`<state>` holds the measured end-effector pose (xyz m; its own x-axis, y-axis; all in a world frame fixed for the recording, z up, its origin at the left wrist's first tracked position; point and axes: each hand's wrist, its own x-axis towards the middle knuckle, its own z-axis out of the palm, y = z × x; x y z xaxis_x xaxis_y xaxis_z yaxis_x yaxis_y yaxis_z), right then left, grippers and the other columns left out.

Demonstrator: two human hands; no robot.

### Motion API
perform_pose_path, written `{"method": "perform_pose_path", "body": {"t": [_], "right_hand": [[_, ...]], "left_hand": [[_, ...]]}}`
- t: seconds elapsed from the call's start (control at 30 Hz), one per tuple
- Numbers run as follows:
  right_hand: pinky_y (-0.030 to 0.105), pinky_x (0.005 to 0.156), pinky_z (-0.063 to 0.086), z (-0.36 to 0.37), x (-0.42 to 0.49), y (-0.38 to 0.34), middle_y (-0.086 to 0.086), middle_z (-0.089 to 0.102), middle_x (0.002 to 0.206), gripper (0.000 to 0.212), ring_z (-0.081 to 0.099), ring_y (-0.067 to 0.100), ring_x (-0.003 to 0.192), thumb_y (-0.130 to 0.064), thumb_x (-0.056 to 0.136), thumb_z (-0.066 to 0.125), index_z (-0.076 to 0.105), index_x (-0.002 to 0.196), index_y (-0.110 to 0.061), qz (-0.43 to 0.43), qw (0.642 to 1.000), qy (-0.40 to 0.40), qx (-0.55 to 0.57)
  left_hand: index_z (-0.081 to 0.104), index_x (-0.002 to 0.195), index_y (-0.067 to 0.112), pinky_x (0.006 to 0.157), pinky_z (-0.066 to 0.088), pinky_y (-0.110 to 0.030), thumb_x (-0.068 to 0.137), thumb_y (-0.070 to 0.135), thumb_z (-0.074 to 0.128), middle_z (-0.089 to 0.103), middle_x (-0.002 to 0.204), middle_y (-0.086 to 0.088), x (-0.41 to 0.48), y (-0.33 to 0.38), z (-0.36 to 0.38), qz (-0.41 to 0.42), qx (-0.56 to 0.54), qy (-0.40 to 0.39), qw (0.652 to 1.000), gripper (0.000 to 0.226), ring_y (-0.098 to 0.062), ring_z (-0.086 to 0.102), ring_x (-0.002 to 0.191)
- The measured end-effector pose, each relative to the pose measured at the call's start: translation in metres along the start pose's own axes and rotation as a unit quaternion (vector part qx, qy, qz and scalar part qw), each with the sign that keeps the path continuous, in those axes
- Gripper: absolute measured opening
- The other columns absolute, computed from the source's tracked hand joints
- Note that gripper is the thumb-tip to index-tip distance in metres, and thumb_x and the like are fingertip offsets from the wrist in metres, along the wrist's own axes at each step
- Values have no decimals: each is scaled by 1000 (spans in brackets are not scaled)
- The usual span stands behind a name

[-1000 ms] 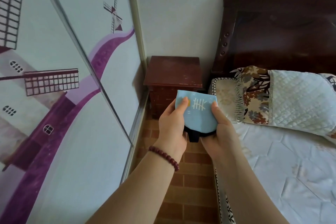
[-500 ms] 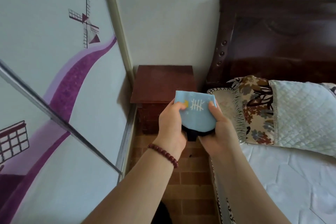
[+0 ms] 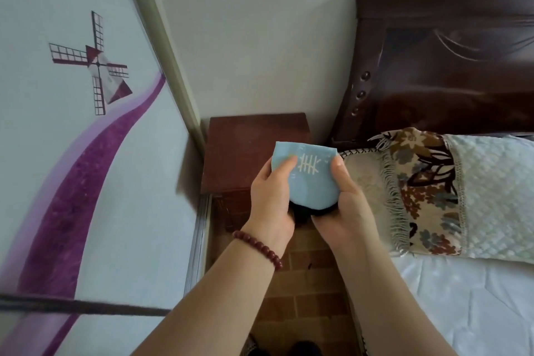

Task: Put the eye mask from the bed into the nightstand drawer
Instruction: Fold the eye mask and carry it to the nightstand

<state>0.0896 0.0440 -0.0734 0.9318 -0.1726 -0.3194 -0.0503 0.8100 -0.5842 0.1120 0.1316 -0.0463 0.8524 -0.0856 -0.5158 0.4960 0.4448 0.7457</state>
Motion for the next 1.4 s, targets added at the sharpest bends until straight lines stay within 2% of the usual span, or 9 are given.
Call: {"method": "perform_pose_path", "body": {"t": [0.1, 0.23, 0.4, 0.63, 0.87, 1.0, 1.13, 1.23, 1.4], "right_hand": [[35, 67, 59, 2, 21, -6, 6, 75, 88, 22, 73, 20, 81, -33, 80, 63, 74, 91, -18, 1, 999, -34, -12], [36, 67, 59, 8, 46, -13, 10, 75, 94, 37, 73, 23, 84, -34, 82, 64, 66, 110, -9, 49, 998, -4, -25], [33, 60, 59, 9, 76, -14, 9, 77, 87, 32, 74, 22, 78, -35, 88, 62, 67, 106, -9, 87, 996, 28, -24], [35, 60, 59, 4, 107, 4, 9, 77, 85, 32, 75, 23, 77, -35, 84, 65, 68, 104, -9, 114, 992, 47, -27], [36, 63, 59, -4, 144, 33, 10, 77, 95, 55, 74, 25, 84, -39, 65, 75, 67, 111, -11, 112, 991, 69, -21], [35, 61, 58, -32, 168, 64, 9, 76, 96, 49, 75, 24, 82, -39, 75, 71, 66, 114, -11, 118, 988, 90, -32], [37, 64, 59, -76, 193, 104, 12, 71, 109, 46, 72, 26, 91, -39, 82, 68, 63, 119, -12, 136, 983, 116, -42], [37, 66, 58, -112, 212, 134, 14, 68, 114, 47, 69, 28, 97, -38, 84, 66, 60, 123, -11, 133, 984, 114, -38], [36, 61, 59, -165, 243, 178, 12, 71, 102, 41, 74, 25, 83, -36, 86, 65, 62, 117, -10, 132, 984, 119, -33]], "left_hand": [[68, 105, 16, 75, 60, -38, 87, 23, 65, 71, 106, -11, 16, 6, 7, 13, -9, 6, 1000, 19, -24, 69, 91], [68, 107, 12, 87, 56, -47, 88, 22, 65, 70, 112, -15, 31, 15, 18, 22, -27, 41, 999, 22, -30, 67, 102], [68, 108, 12, 84, 58, -44, 87, 21, 66, 70, 111, -15, 55, 19, 23, 36, -29, 57, 997, 23, -28, 68, 99], [68, 106, 16, 83, 58, -43, 84, 28, 69, 72, 108, -11, 92, 12, 10, 22, -30, 86, 996, 25, -26, 69, 97], [70, 101, 16, 76, 61, -38, 81, 30, 71, 73, 106, -11, 137, 1, -14, 12, -39, 51, 998, 24, -26, 70, 97], [70, 102, 14, 75, 61, -39, 83, 23, 70, 74, 104, -11, 174, -25, -37, 18, -29, 49, 998, 21, -25, 71, 93], [72, 93, 18, 66, 61, -34, 84, 19, 69, 75, 88, -3, 217, -68, -67, 26, -8, 60, 998, 10, -14, 72, 73], [73, 97, 17, 67, 61, -34, 84, 21, 69, 75, 94, -5, 248, -103, -87, 27, 10, 70, 997, 14, -17, 71, 80], [72, 100, 16, 72, 61, -39, 83, 23, 70, 74, 98, -6, 294, -156, -119, 11, 0, 83, 997, 19, -22, 71, 88]]}}
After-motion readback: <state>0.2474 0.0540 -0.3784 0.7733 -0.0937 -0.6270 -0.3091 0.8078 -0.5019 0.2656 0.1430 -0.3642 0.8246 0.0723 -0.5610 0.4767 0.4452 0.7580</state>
